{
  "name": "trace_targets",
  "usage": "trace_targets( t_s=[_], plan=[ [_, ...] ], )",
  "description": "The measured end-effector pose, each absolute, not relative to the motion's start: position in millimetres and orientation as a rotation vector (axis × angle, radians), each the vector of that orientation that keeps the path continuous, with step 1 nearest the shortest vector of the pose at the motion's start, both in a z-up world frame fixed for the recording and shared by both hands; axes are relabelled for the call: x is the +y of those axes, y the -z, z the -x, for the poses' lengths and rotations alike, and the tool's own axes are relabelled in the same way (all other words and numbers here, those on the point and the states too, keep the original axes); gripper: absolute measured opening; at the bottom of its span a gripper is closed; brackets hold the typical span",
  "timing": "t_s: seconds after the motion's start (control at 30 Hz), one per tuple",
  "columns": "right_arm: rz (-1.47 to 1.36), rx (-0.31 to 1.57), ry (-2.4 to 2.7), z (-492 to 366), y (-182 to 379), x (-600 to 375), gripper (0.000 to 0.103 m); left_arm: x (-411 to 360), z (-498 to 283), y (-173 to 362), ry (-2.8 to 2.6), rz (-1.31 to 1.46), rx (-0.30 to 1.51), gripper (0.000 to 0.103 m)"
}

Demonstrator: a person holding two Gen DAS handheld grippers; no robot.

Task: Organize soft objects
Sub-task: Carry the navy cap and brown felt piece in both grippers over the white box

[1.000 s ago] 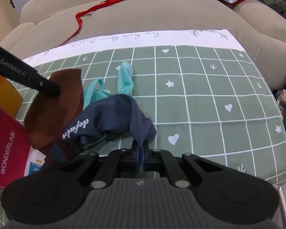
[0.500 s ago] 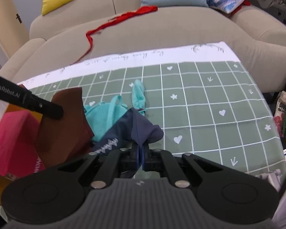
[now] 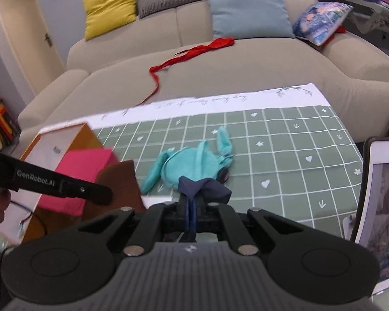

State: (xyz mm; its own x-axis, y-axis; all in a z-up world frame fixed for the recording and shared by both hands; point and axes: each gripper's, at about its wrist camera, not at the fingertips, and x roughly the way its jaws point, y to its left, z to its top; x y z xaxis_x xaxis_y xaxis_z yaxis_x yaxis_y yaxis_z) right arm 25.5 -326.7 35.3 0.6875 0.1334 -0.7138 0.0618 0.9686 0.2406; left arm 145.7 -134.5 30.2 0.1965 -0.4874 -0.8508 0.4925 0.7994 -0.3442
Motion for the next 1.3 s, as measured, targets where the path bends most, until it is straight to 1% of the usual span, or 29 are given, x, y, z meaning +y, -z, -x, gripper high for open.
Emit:
trace_targets(
  t_s=[0.1, 0.3, 0.5, 0.67, 0.97, 1.3],
  plan=[
    [-0.221, 0.834, -0.064, -13.9, -39.8, -312.7, 0.0, -119.8, -124.1, -29.8, 0.632, -0.009, 1.154, 0.006],
    [-0.134, 0.877, -0.13, 11.0, -41.9, -280.7, 0.0, -92.2, -77.6, -8.7, 0.576, 0.005, 1.177, 0.006],
    [-0.032, 0.923, -0.191, 33.3, -39.9, -241.2, 0.0, -67.2, -38.3, -1.2, 0.537, 0.002, 1.145, 0.006],
    [0.022, 0.935, -0.241, 42.7, -40.5, -206.9, 0.0, -44.7, -8.3, -8.2, 0.398, -0.036, 1.041, 0.006],
    [0.029, 0.951, -0.43, 39.7, -50.1, -143.9, 0.0, 27.0, 20.5, -28.8, 0.22, 0.079, 1.016, 0.006],
    [-0.028, 0.831, -0.572, 10.9, -96.1, -99.7, 0.0, 77.6, 23.4, -67.3, 0.146, 0.178, 0.873, 0.006]
  ],
)
